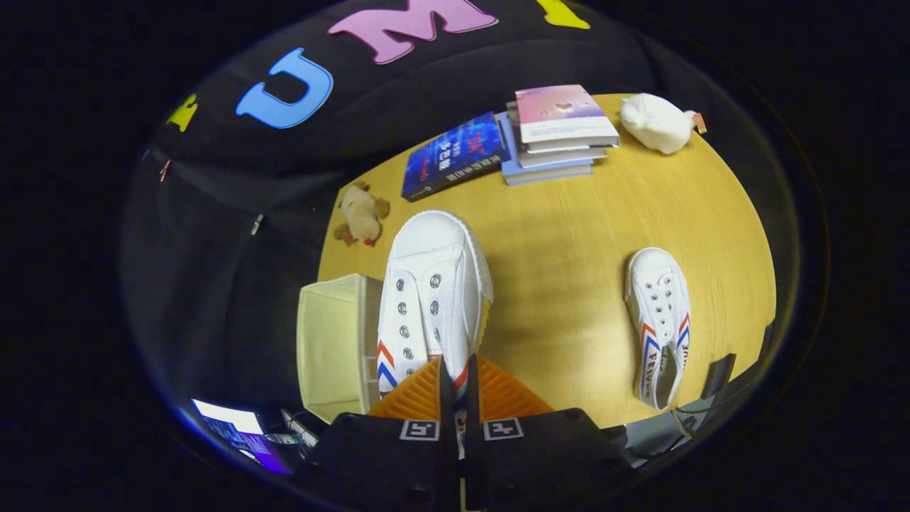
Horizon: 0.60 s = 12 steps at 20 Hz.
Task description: Open the storage box then place both shoes into the box .Put the left shoe in first, then the right shoe, with the right side of both shoes facing outward in a uniform manner.
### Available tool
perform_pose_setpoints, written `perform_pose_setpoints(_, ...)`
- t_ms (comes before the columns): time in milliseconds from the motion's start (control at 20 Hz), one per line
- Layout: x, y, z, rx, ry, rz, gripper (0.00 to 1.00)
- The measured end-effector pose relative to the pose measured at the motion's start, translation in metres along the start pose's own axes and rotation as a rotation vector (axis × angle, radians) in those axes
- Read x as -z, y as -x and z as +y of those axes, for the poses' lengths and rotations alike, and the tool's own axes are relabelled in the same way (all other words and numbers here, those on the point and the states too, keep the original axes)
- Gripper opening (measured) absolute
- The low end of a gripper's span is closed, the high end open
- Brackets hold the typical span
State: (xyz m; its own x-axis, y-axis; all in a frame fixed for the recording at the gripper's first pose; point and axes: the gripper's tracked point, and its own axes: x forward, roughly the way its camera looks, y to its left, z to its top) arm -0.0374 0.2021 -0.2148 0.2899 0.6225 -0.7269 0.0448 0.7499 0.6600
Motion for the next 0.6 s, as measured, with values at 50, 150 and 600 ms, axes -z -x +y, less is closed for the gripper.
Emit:
perform_pose_setpoints(50,-0.001,0.002,0.021,-0.019,0.011,-0.001,0.08)
perform_pose_setpoints(150,0.003,0.0,0.059,-0.055,0.013,0.014,0.08)
perform_pose_setpoints(600,0.074,-0.083,0.158,-0.072,-0.018,0.192,0.08)
